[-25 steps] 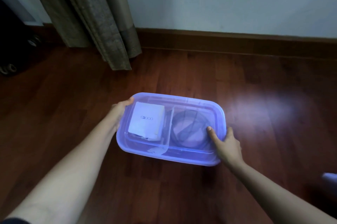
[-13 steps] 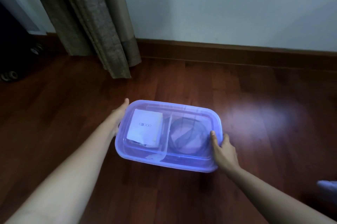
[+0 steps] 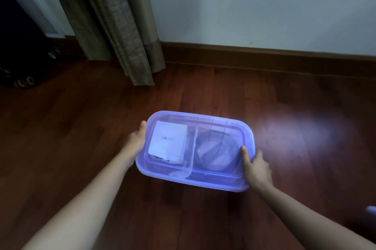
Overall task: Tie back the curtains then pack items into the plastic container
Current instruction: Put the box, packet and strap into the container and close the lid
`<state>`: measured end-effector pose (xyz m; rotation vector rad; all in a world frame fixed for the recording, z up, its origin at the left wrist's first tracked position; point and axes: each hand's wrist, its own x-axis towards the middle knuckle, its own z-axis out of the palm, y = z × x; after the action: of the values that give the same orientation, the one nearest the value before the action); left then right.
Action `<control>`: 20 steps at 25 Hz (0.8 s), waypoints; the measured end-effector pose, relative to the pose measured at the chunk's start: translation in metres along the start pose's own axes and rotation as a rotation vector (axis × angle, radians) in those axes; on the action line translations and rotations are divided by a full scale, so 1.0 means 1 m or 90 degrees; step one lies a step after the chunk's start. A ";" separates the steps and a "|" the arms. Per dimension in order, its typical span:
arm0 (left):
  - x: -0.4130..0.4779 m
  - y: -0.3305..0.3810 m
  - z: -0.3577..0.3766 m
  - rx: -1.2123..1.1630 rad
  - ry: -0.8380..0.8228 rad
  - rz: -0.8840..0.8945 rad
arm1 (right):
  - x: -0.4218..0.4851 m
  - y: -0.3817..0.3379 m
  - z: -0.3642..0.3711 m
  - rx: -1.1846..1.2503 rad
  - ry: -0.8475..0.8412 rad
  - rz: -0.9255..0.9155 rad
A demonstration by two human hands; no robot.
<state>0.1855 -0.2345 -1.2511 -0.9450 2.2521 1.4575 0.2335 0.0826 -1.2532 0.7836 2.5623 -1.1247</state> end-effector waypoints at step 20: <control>-0.028 0.065 -0.048 -0.005 0.053 0.097 | 0.021 -0.078 -0.046 0.019 0.008 -0.107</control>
<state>0.1678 -0.2491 -1.1689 -0.8688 2.4270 1.5171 0.1727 0.0801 -1.1829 0.5924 2.6690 -1.2117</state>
